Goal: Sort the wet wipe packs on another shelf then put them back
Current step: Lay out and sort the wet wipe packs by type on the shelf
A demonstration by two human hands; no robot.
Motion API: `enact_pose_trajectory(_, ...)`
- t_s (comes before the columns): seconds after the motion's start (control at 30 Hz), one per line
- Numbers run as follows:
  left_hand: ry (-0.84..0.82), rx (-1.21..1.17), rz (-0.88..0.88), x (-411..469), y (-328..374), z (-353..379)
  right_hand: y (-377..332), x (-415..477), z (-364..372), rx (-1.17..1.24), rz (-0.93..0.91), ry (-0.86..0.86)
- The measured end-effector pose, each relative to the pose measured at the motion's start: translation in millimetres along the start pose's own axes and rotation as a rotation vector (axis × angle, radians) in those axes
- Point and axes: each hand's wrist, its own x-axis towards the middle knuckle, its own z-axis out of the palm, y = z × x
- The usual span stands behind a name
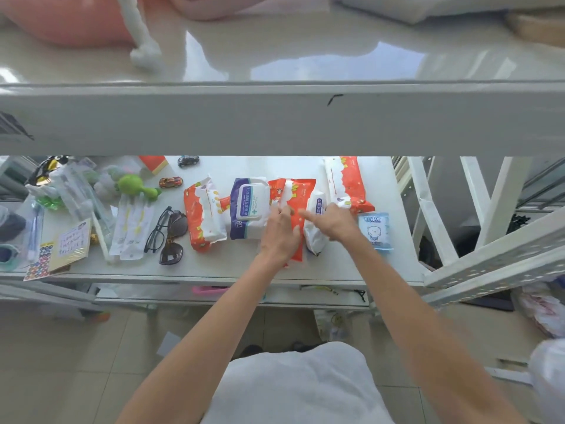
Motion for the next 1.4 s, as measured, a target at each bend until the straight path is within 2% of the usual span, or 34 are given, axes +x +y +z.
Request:
enact_pose_trajectory(0.07,-0.016,0.008,0.015,-1.4,-2.6,-5.3,5.8,-10.5,18.4,0.046,0.029,-0.033)
enact_pose_trajectory(0.23,-0.106,0.069,-0.026,-7.0,-5.4,-11.9,15.7,-24.8,16.8,0.277,0.029,0.024)
enact_pose_trajectory(0.33,-0.144,0.072,-0.015,-14.1,-7.6,-11.6,31.7,-33.4,15.9,0.441,0.139,-0.094)
enact_pose_trajectory(0.43,-0.135,0.06,0.026,-21.7,-9.2,-8.5,47.3,-44.7,25.4,0.226,0.174,-0.114)
enact_pose_trajectory(0.53,-0.167,0.058,0.123,-32.9,-6.5,-0.6,56.9,-54.4,29.5,0.006,0.148,0.086)
enact_pose_trajectory(0.63,-0.269,0.014,0.192,-43.4,-6.2,5.6,51.8,-58.0,24.9,-0.194,0.048,0.386)
enact_pose_trajectory(0.7,-0.267,0.001,0.177,-47.6,-8.2,6.5,35.0,-52.7,23.9,-0.177,-0.091,0.524)
enact_pose_trajectory(0.77,-0.196,-0.017,0.126,-48.7,-12.4,3.9,7.2,-46.8,25.0,-0.062,-0.154,0.477)
enact_pose_trajectory(0.83,-0.107,-0.038,0.045,-46.6,-20.1,-0.2,-17.5,-37.7,32.3,0.035,-0.098,0.283)
enact_pose_trajectory(0.9,-0.077,-0.054,0.005,-42.8,-27.8,-4.9,-31.8,-30.3,41.6,0.079,-0.032,0.163)
enact_pose_trajectory(1.0,-0.125,-0.037,0.014,-41.1,-31.4,-7.6,-34.9,-21.5,49.8,0.105,0.027,0.146)
enact_pose_trajectory(1.1,-0.102,-0.064,-0.024,-38.2,-31.6,-7.6,-39.6,-14.6,50.4,0.15,0.038,0.086)
enact_pose_trajectory(1.2,-0.092,-0.087,-0.044,-33.1,-31.1,-8.5,-39.8,-14.4,43.2,0.316,0.016,0.108)
enact_pose_trajectory(1.4,-0.122,0.001,-0.073,-23.4,-22.9,-0.2,13.7,-7.8,-17.5,0.572,-0.018,0.301)
